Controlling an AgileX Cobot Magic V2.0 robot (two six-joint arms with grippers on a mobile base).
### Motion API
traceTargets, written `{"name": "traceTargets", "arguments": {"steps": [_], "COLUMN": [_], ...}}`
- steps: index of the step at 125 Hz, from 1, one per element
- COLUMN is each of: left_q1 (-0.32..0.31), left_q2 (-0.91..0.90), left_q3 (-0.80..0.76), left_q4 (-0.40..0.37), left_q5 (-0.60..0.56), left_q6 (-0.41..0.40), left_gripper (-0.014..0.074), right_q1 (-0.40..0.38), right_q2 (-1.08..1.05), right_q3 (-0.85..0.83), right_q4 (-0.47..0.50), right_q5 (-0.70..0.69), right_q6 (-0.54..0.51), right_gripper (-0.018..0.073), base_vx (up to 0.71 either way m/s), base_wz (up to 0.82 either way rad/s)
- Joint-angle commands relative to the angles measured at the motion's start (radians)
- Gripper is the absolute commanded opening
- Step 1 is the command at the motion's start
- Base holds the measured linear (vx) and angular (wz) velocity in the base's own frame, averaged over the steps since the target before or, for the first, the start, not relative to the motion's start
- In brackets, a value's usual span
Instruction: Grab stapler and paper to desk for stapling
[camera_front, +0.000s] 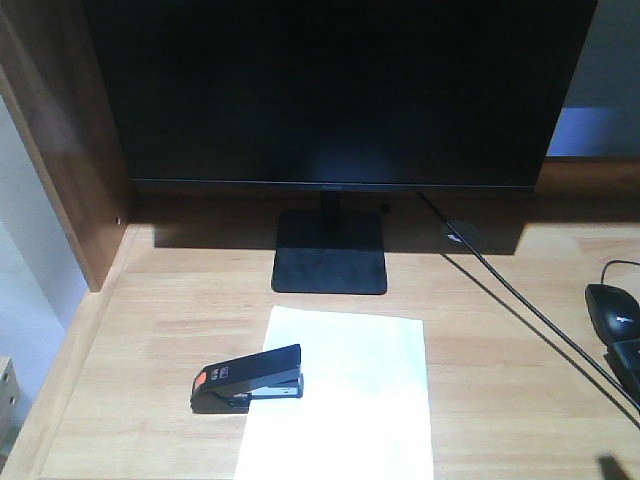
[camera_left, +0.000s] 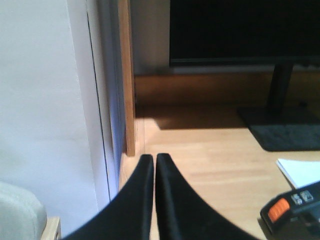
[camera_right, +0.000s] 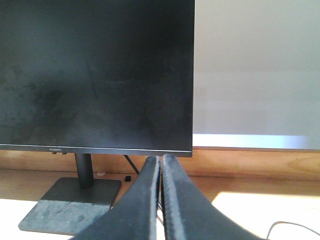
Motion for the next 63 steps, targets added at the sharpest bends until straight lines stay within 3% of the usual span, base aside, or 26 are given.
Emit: {"name": "traceTargets", "arguments": {"steps": [1,63], "left_q1": [0.003,0.003], "left_q2": [-0.016,-0.016], "left_q3": [0.011,0.009], "left_q4": [-0.013,-0.014], "left_q5": [-0.092,-0.090], "left_q6": [-0.007,-0.007], "left_gripper": [-0.0006,-0.0006], "right_q1": [0.001,0.001], "right_q2": [0.008,0.008], "right_q3": [-0.029,-0.029], "right_q4": [-0.011,-0.011], "right_q5": [-0.040,-0.040], "right_q6": [-0.011,-0.011], "right_gripper": [-0.0010,-0.0010], "base_vx": [0.00,0.00], "base_wz": [0.00,0.00]}}
